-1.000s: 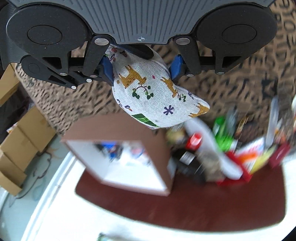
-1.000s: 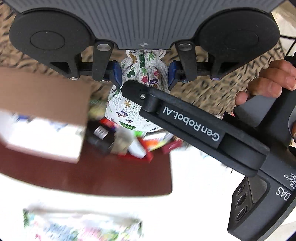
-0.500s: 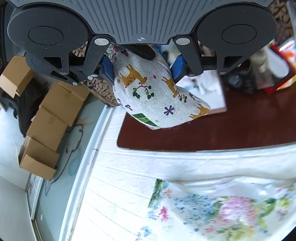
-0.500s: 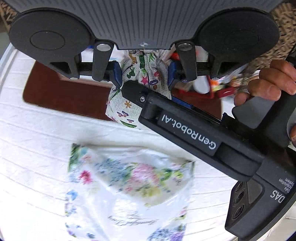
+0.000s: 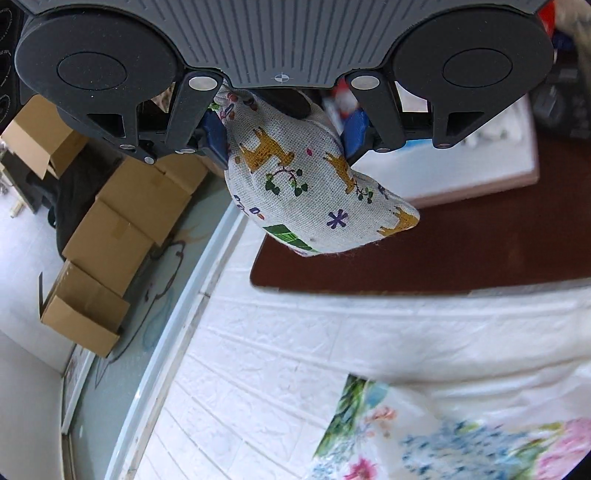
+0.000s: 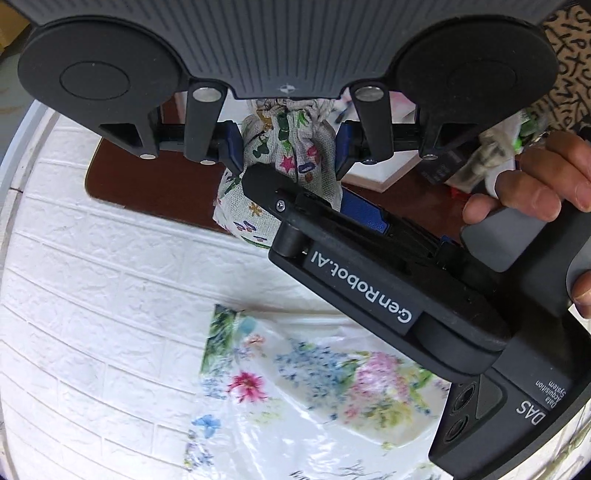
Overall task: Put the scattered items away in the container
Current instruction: 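Lift the floral pouch with both tools and carry it to the cardboard box, then lower the pouch into the box and open both tools, then withdraw both tools from the box back to the table, then grasp the grey hair claw clip with the left tool while the right tool grips it too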
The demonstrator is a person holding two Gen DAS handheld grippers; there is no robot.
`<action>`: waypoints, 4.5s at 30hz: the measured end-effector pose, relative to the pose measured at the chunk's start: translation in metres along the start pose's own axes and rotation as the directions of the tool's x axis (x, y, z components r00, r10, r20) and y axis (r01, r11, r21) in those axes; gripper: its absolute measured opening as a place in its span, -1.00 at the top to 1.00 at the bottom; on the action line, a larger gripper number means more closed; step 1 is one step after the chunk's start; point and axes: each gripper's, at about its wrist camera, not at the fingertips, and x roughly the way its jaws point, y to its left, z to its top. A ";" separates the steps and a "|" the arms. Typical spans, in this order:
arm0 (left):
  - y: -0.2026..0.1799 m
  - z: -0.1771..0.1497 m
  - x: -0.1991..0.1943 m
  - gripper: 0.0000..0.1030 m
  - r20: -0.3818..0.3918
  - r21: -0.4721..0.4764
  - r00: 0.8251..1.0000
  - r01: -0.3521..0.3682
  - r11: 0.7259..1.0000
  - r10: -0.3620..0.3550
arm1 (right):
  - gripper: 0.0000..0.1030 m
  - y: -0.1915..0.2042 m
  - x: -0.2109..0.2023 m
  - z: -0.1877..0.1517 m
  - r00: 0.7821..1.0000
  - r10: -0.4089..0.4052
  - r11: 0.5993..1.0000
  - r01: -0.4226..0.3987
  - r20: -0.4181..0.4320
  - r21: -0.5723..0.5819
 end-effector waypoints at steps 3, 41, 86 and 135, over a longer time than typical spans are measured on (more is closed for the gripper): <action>0.004 0.007 0.022 -0.46 0.019 0.019 1.000 0.000 1.000 0.000 | -0.03 -0.014 0.018 -0.003 1.000 -0.007 1.000 0.007 0.002 -0.008; 0.020 -0.078 0.056 -0.91 -0.142 0.114 0.961 -0.223 0.968 0.238 | -0.99 0.013 0.041 -0.042 0.947 -0.059 0.997 0.043 -0.315 -0.058; 0.087 -0.267 -0.199 -1.00 -0.137 -0.169 0.808 -0.590 0.790 0.574 | -1.00 0.266 -0.059 -0.058 0.903 0.333 0.940 -0.341 -0.271 0.019; 0.305 -0.252 -0.246 0.03 -0.215 -0.412 0.801 -0.593 0.692 0.559 | 0.42 0.406 0.093 -0.075 0.732 0.575 0.810 -0.574 -0.367 0.124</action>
